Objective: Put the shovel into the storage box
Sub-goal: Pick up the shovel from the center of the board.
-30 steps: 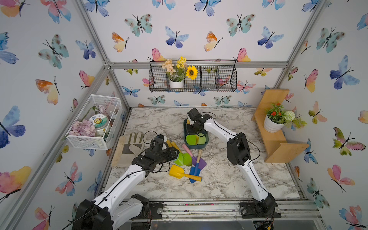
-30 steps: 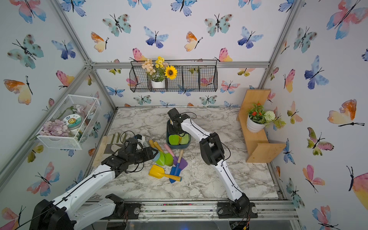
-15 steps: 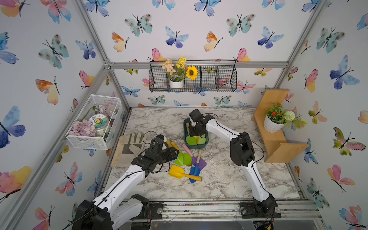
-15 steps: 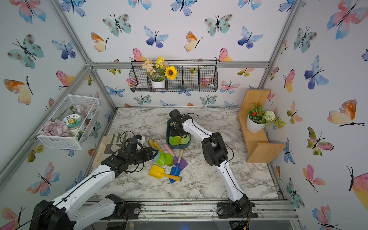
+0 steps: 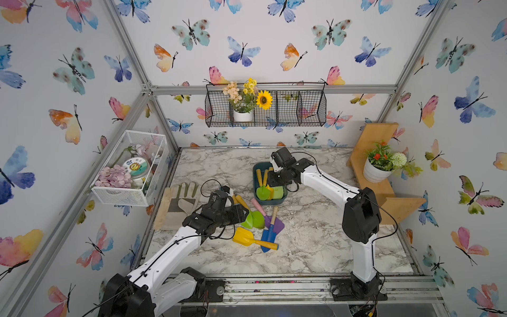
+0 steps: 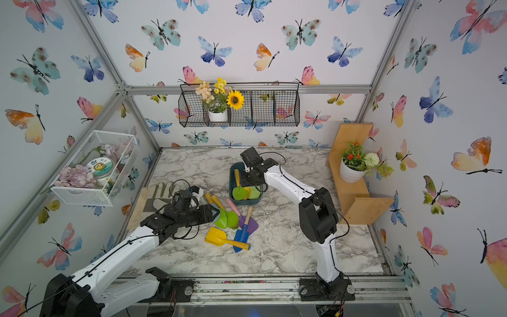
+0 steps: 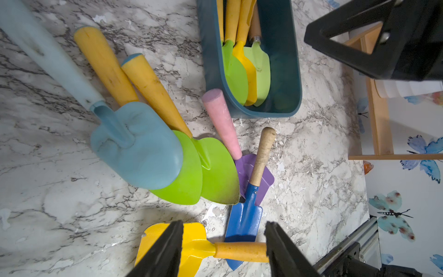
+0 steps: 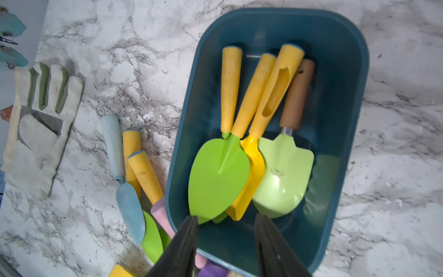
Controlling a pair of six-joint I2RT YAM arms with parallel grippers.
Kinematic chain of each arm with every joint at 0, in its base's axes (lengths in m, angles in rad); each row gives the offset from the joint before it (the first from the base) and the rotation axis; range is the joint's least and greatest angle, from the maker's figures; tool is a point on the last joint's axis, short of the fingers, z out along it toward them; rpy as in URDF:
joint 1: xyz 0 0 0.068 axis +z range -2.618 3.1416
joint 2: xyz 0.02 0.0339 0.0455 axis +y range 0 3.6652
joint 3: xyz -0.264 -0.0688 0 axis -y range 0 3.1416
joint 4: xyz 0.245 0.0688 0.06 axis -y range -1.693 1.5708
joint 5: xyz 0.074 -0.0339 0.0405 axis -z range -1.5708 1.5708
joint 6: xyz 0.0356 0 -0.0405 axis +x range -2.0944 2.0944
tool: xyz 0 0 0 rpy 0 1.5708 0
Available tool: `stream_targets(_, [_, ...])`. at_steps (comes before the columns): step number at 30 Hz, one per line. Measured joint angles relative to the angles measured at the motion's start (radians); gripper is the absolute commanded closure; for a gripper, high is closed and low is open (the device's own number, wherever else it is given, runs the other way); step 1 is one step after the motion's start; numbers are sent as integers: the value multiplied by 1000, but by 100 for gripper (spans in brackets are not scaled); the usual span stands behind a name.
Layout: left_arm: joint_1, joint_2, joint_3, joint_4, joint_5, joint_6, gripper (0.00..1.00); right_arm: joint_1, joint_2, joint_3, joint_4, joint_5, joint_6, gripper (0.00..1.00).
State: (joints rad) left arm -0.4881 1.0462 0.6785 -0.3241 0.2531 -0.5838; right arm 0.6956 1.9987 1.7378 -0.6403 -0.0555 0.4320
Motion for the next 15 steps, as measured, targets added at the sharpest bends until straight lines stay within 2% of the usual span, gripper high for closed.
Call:
stream_targets(8, [-103, 37, 30, -32, -10, 20, 40, 0, -161, -198, 46, 1, 2, 55])
stream_targets(15, [-215, 127, 84, -40, -66, 24, 45, 0, -335, -394, 84, 18, 17, 53])
